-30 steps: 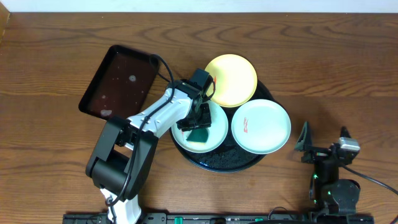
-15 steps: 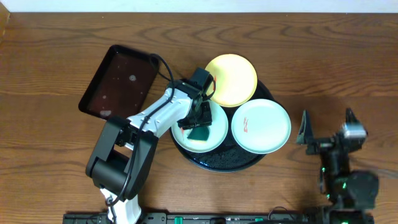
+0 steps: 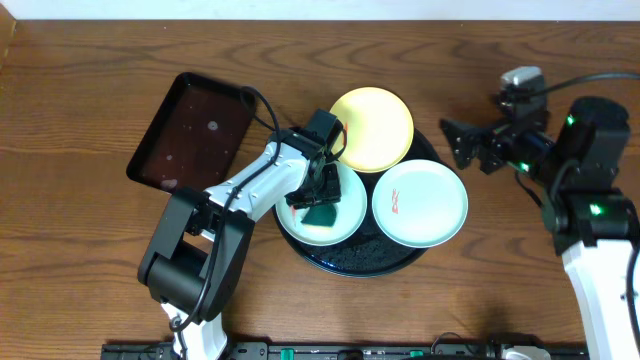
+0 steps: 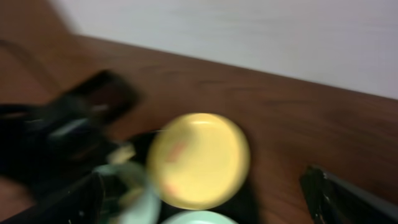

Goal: Clean dirty plates on tray and stack at the side
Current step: 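Move the right gripper to the right mint plate's rim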

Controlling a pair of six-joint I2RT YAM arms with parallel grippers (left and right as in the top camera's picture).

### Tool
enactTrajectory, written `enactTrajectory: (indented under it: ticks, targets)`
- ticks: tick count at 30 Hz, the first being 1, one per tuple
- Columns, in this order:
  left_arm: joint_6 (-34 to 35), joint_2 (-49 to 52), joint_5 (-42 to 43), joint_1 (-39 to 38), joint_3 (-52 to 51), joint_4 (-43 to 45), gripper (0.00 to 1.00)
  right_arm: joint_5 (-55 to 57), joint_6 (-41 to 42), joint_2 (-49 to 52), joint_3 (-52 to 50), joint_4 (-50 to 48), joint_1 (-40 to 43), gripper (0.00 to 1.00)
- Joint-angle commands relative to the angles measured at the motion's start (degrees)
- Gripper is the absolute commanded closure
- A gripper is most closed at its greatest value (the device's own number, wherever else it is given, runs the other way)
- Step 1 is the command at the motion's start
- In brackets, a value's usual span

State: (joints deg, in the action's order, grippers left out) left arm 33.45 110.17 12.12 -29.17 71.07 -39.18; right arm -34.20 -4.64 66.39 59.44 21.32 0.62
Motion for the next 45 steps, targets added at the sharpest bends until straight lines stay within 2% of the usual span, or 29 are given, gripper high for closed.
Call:
enactTrajectory:
  ticks: [1, 4, 6, 9, 11, 12, 14, 16, 19, 20, 21, 22, 23, 24, 25, 26, 27, 28, 31, 32, 34, 45]
  targets:
    - [0.33, 0.42, 0.35, -0.17, 0.02, -0.22, 0.54, -20.55, 3.30, 4.44, 1.31, -3.50, -0.57, 0.01]
    - [0.33, 0.44, 0.35, -0.17, 0.02, -0.17, 0.54, -13.16, 11.98, 6.80, 1.33, -3.96, -1.55, 0.01]
    - [0.31, 0.42, 0.35, -0.17, 0.02, -0.17, 0.54, -8.11, 12.50, 7.45, 1.66, -1.79, -2.54, 0.01]
    - [0.31, 0.42, 0.35, -0.17, 0.02, -0.39, 0.54, 3.67, 13.84, 8.79, 4.07, 5.09, -5.03, 0.07]
    - [0.33, 0.42, 0.35, -0.17, 0.02, -0.39, 0.54, 9.64, 13.75, 10.47, 6.93, 10.95, -6.71, 0.17]
    - [0.33, 0.42, 0.35, -0.17, 0.02, -0.37, 0.54, 11.61, 13.25, 11.54, 8.39, 13.73, -7.41, 0.18]
    - [0.33, 0.42, 0.37, -0.17, 0.02, -0.35, 0.54, 13.84, 11.37, 14.32, 11.63, 19.80, -8.94, 0.13]
    - [0.33, 0.42, 0.35, -0.17, 0.02, -0.35, 0.54, 14.27, 10.23, 17.57, 14.23, 24.81, -10.60, 0.01]
    - [0.33, 0.44, 0.37, -0.17, 0.02, -0.37, 0.54, 14.29, 10.14, 20.61, 14.69, 26.49, -13.31, 0.01]
    - [0.33, 0.42, 0.37, -0.17, 0.02, -0.37, 0.54, 14.25, 10.16, 22.32, 14.69, 26.23, -15.45, 0.20]
    - [0.33, 0.44, 0.37, -0.17, 0.02, -0.37, 0.54, 14.25, 10.16, 22.95, 14.69, 25.90, -16.44, 0.27]
    - [0.33, 0.42, 0.37, -0.17, 0.02, -0.37, 0.54, 14.27, 10.16, 23.69, 14.69, 25.07, -17.68, 0.40]
    - [0.33, 0.42, 0.35, -0.17, 0.02, -0.37, 0.54, 14.62, 10.14, 24.28, 14.67, 24.22, -18.73, 0.58]
    - [0.33, 0.42, 0.37, -0.17, 0.02, -0.35, 0.54, 15.78, 10.23, 25.09, 14.64, 22.97, -19.98, 0.80]
    - [0.33, 0.42, 0.37, -0.17, 0.02, -0.35, 0.54, 17.11, 11.10, 25.86, 14.64, 21.88, -21.03, 0.93]
    - [0.33, 0.44, 0.37, -0.17, 0.02, -0.35, 0.54, 18.95, 13.22, 26.84, 14.64, 20.68, -22.16, 0.98]
    - [0.33, 0.42, 0.37, -0.17, 0.02, -0.37, 0.54, 20.70, 15.69, 27.98, 14.64, 19.47, -23.28, 0.98]
    - [0.33, 0.42, 0.37, -0.17, 0.02, -0.39, 0.54, 21.86, 17.27, 29.20, 14.64, 18.43, -24.26, 0.85]
    - [0.33, 0.42, 0.90, -0.17, 0.02, -0.59, 0.54, 23.39, 18.27, 32.20, 14.64, 16.94, -26.12, 0.76]
    - [0.33, 0.42, 1.01, -0.17, 0.02, -0.59, 0.55, 24.00, 19.28, 33.29, 14.64, 16.79, -26.60, 0.77]
    - [0.33, 0.42, 1.01, -0.17, 0.02, -0.63, 0.55, 25.24, 21.90, 35.69, 14.64, 16.83, -27.36, 0.85]
    - [0.33, 0.42, 0.98, -0.17, 0.02, -0.33, 0.55, 22.47, 22.16, 42.14, 14.64, 16.65, -27.74, 0.84]
